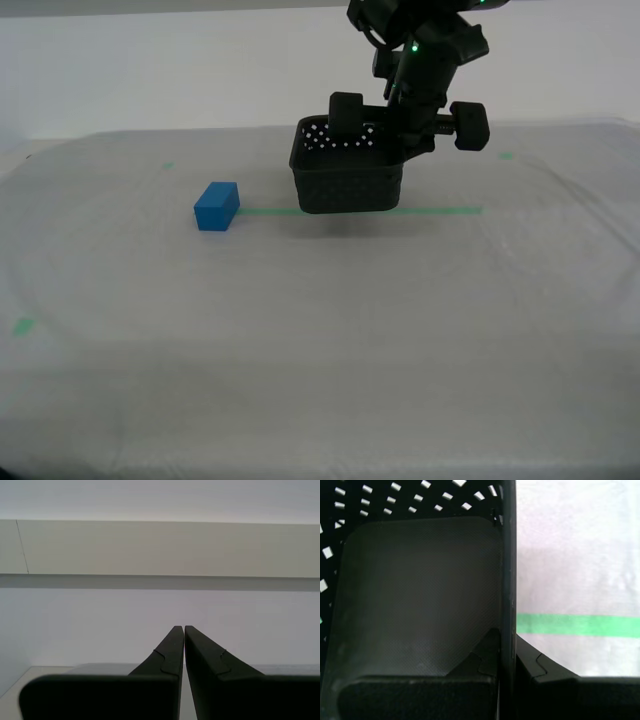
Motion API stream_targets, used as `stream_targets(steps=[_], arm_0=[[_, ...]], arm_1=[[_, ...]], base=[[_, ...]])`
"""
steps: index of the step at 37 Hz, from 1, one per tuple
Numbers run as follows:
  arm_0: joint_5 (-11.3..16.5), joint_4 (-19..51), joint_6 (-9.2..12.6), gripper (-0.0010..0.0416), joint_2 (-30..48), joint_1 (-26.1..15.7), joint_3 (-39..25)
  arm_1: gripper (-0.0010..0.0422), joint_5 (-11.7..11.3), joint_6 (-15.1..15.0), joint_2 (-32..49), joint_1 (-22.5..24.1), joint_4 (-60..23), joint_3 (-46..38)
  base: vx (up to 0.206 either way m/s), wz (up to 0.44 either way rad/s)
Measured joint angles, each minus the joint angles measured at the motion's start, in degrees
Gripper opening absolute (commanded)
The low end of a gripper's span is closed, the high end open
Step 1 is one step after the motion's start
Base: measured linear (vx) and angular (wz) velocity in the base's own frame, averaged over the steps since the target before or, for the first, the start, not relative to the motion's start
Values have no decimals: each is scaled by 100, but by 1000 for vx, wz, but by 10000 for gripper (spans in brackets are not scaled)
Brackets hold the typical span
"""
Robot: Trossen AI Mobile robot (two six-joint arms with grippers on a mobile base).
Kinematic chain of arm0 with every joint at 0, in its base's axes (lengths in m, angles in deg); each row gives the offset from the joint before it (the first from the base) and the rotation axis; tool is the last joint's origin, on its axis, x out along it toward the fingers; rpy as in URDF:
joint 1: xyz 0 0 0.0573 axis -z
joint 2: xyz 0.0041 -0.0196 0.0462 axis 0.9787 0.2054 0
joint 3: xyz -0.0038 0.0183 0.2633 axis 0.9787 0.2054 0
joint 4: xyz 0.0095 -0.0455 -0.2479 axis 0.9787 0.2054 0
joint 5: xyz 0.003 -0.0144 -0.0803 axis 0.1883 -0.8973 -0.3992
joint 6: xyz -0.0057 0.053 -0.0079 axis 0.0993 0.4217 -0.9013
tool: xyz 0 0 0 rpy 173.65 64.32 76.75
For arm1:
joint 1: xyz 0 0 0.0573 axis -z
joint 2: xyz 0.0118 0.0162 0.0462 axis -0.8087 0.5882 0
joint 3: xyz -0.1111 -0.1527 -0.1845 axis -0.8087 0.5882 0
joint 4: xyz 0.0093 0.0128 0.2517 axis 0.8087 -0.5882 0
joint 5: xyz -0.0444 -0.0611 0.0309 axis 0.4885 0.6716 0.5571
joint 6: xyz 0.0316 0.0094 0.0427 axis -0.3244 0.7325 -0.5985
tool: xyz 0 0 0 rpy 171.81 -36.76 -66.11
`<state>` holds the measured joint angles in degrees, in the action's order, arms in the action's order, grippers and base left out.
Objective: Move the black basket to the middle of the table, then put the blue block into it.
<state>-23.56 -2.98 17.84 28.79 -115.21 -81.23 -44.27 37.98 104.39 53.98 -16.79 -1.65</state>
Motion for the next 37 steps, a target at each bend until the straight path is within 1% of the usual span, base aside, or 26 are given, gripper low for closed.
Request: stream_targets(steps=[4, 9, 18, 33, 37], arm_0=[[0, 15, -4, 0, 168, 4, -186], [0, 11, -7, 0, 291, 4, -267], [7, -59, -17, 0, 555, 31, -264], [4, -396, -146, 0, 872, 37, -251], [61, -428, -149, 0, 970, 37, -249]], arm_1=[[0, 0, 0, 0, 0, -2, 0], [0, 0, 0, 0, 0, -4, 0], [0, 2, 0, 0, 0, -15, 0], [0, 0, 0, 0, 0, -20, 0], [0, 0, 0, 0, 0, -22, 0]], base=[[0, 0], [0, 0], [0, 0], [0, 0], [0, 0]])
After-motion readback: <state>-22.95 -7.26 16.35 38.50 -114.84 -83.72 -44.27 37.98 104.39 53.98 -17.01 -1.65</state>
